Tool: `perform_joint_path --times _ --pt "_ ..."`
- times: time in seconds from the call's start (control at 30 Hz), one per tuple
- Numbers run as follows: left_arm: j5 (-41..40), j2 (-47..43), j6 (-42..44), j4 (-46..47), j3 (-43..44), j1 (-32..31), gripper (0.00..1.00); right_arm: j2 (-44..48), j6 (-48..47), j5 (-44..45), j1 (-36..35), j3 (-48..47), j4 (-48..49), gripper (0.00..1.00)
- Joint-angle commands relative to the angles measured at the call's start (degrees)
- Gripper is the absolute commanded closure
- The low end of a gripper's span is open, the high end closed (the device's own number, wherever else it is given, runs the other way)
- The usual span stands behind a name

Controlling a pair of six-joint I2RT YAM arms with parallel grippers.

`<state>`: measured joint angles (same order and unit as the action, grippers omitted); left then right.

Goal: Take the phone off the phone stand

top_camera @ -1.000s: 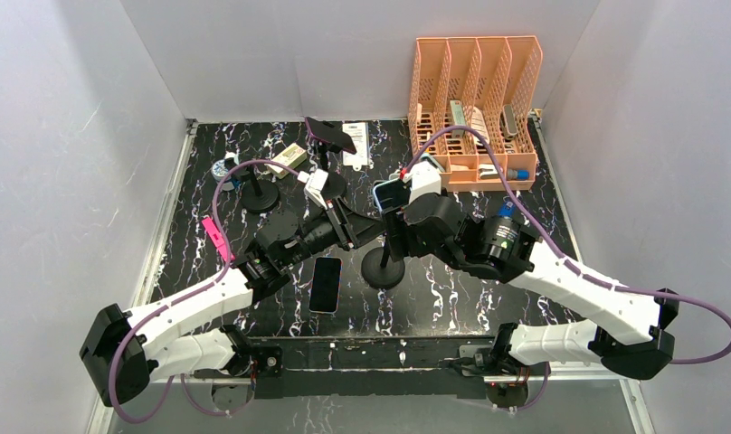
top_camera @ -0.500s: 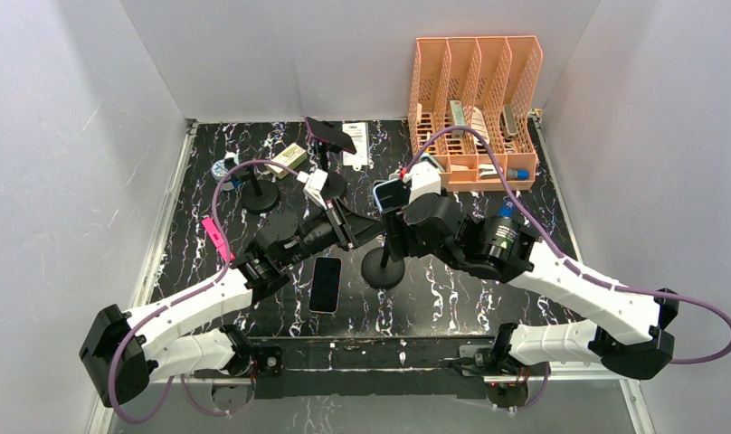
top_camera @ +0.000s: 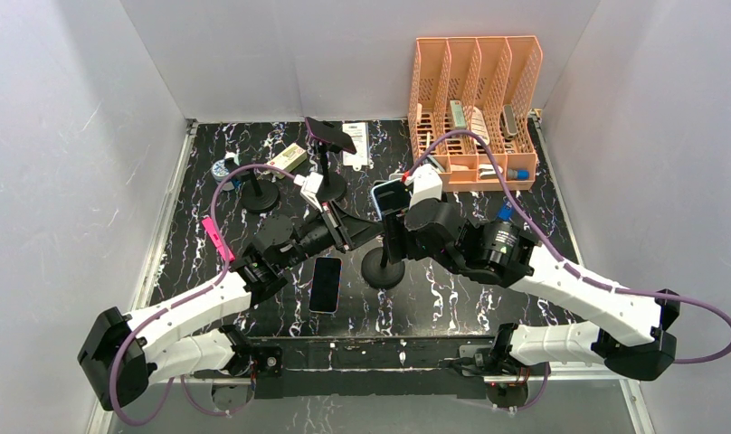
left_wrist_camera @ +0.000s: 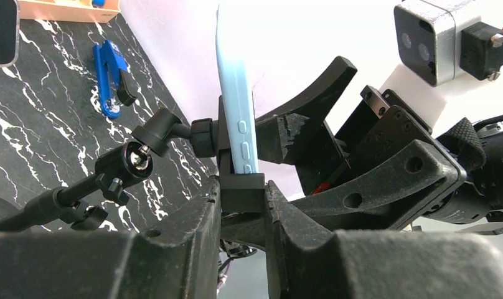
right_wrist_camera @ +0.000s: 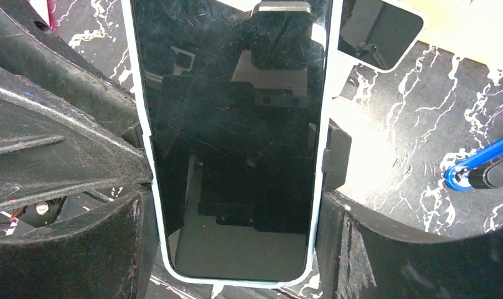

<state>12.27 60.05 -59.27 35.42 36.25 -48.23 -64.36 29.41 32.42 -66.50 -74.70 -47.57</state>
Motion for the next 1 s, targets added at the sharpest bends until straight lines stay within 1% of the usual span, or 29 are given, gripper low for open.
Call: perform_joint_path --times 0.0,0.53,0.97 --pt "1.41 -1.87 -0.15 1.89 -1.67 2.35 1.0 2.02 2.3 6.02 1.81 1.85 -5.87 0.99" --pt "5.68 -0.92 -0.02 3.32 -2.49 5.67 1.0 5.57 2.17 2.61 6.97 4.33 -7.7 0.99" --pt "7.52 -0.34 -0.48 4.69 -3.63 7.4 1.0 7.31 1.35 0.12 9.44 6.28 -6.34 0.99"
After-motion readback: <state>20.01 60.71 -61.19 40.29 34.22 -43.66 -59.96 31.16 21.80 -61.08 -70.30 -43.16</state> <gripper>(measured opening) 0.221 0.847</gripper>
